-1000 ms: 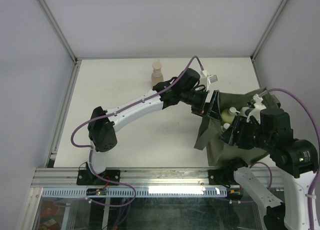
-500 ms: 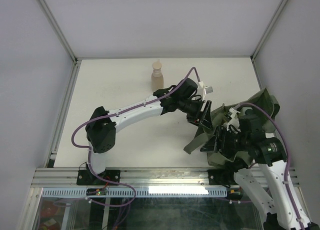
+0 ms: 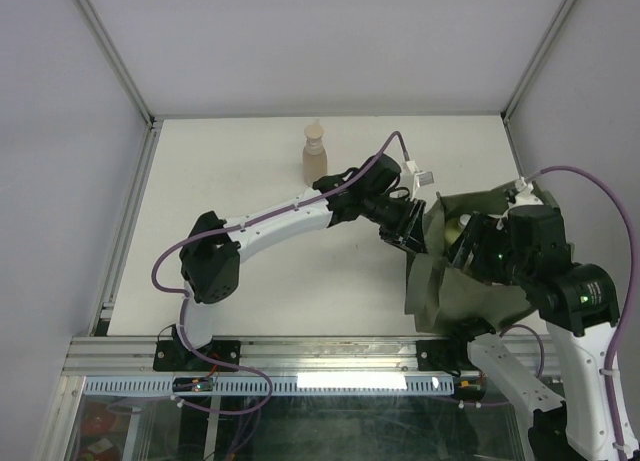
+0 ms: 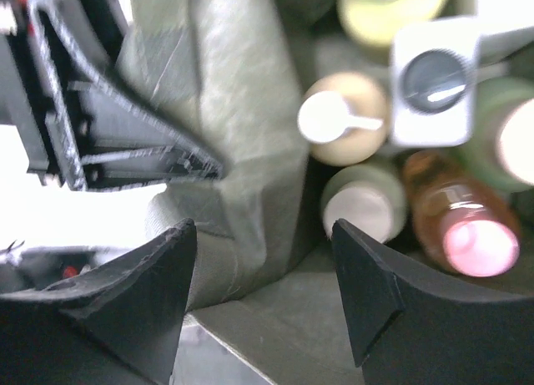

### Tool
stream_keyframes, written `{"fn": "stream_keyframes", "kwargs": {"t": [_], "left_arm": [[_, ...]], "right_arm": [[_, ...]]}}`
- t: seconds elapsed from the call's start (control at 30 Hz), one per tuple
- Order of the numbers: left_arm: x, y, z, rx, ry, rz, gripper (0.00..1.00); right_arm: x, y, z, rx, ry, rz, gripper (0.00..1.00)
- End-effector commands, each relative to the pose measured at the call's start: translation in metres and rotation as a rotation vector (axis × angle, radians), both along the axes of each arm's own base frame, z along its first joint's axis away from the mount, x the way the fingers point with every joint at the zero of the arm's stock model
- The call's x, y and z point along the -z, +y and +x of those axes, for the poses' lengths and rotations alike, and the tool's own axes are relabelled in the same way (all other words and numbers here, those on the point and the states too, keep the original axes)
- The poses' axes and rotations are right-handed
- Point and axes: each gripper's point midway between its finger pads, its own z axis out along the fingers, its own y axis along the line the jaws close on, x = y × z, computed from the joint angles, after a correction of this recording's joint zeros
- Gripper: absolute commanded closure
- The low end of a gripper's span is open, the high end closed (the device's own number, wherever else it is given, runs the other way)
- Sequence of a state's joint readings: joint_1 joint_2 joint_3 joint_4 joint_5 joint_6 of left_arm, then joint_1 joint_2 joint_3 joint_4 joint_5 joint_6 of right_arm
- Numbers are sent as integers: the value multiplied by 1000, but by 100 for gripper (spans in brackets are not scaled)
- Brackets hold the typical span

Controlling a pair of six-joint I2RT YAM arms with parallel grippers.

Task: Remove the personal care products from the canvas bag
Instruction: Adjust the canvas bag at the center of the board.

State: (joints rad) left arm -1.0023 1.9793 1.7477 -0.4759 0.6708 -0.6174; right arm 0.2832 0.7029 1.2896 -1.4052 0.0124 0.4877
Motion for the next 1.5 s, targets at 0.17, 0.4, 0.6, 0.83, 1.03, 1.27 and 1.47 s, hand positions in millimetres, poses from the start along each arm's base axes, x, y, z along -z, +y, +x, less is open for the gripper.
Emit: {"fn": "stream_keyframes", "kwargs": {"t": [0.17, 0.4, 0.6, 0.83, 1.03, 1.27, 1.47], "left_arm": [[8, -1, -8, 90, -22, 27, 68], [8, -1, -4, 108, -60, 53, 68], [5, -2, 7, 100, -125, 77, 60], [-53, 2, 26, 37, -287, 45, 24], [-114, 13, 26, -35, -377, -55, 11], [-191, 10, 9, -81, -461, -267, 17], [-215, -9, -23, -27, -502, -388, 31]], "right_arm": [[-17, -76, 58, 329, -92, -381, 26], [-4, -87, 87, 386, -96, -410, 27], [9, -75, 86, 396, -155, -275, 27], [-23, -90, 90, 471, -198, -318, 28], [-73, -93, 84, 479, -321, -294, 27], [-112, -93, 73, 461, -419, -273, 10], [-120, -92, 70, 444, -449, -274, 7]]}}
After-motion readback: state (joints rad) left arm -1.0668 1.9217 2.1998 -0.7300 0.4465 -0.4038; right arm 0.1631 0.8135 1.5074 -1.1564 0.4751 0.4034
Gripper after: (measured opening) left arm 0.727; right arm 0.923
